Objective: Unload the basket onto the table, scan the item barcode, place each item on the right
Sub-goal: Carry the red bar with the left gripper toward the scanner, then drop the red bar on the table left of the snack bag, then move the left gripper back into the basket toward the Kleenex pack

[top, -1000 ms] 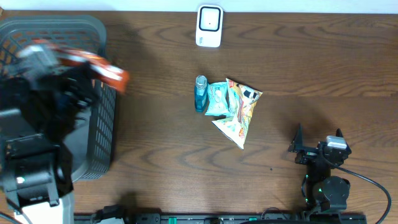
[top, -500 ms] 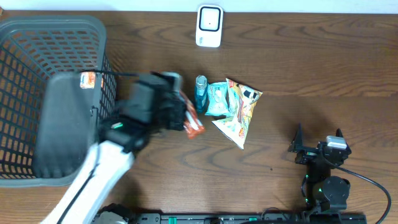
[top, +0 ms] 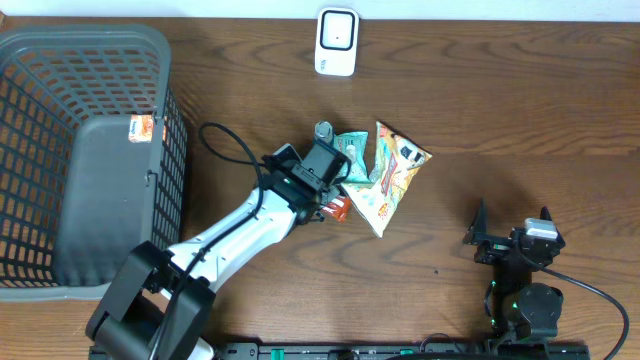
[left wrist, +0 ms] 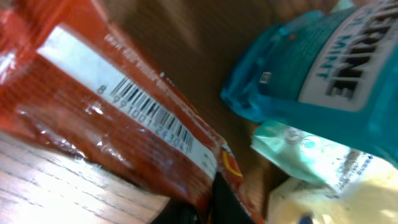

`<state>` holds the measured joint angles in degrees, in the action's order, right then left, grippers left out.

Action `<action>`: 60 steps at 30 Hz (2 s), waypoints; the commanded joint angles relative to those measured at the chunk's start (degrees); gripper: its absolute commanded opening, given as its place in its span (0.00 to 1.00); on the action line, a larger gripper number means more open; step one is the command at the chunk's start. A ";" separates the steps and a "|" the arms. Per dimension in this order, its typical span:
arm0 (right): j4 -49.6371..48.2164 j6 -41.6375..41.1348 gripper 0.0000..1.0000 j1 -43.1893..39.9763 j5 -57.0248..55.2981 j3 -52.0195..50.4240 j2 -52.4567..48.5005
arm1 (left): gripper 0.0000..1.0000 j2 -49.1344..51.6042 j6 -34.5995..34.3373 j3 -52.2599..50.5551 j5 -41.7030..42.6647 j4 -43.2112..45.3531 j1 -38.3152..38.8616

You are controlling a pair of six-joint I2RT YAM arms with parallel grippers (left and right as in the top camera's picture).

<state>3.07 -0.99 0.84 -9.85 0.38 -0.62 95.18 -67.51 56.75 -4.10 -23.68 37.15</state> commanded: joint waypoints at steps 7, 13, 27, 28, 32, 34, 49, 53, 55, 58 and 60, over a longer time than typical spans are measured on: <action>0.15 0.44 0.99 -0.44 -0.07 -0.07 0.31 | 0.79 -8.68 2.64 1.46 -4.61 -1.62 2.80; 0.15 0.44 0.99 -0.44 -0.09 -0.07 0.31 | 0.98 -20.63 24.04 4.37 -11.34 -3.63 2.71; 0.15 0.44 0.99 -0.44 -0.07 -0.07 0.31 | 0.98 -42.10 49.81 7.30 -38.58 -3.85 -21.00; 0.17 0.44 0.99 -0.44 -0.07 -0.07 0.31 | 0.97 -42.58 44.19 7.30 -38.34 -5.46 -27.45; 0.15 0.44 0.99 -0.44 -0.07 -0.07 0.31 | 0.98 -40.19 35.71 7.30 -27.61 -8.44 -41.92; 0.15 0.44 0.99 -0.44 -0.07 -0.07 0.31 | 0.98 -37.77 33.66 7.30 -20.44 -8.83 -47.17; 0.15 0.44 0.99 -0.44 -0.09 -0.07 0.31 | 0.98 -8.28 33.11 7.30 14.25 -1.03 -61.70; 0.15 0.44 0.99 -0.44 -0.07 -0.07 0.31 | 0.98 -2.64 29.38 7.30 15.47 3.30 -61.57; 0.15 0.44 0.99 -0.44 -0.07 -0.07 0.31 | 0.98 0.61 22.62 7.30 15.50 6.05 -61.61; 0.17 0.44 0.99 -0.44 -0.07 -0.07 0.31 | 0.98 2.99 16.17 7.30 15.98 8.11 -61.55; 0.15 0.44 0.99 -0.44 -0.07 -0.07 0.31 | 0.98 4.07 15.26 7.30 18.25 9.94 -61.55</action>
<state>3.05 -0.99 0.82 -9.85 0.38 -0.62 97.23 -45.32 63.57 10.76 -15.66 -24.47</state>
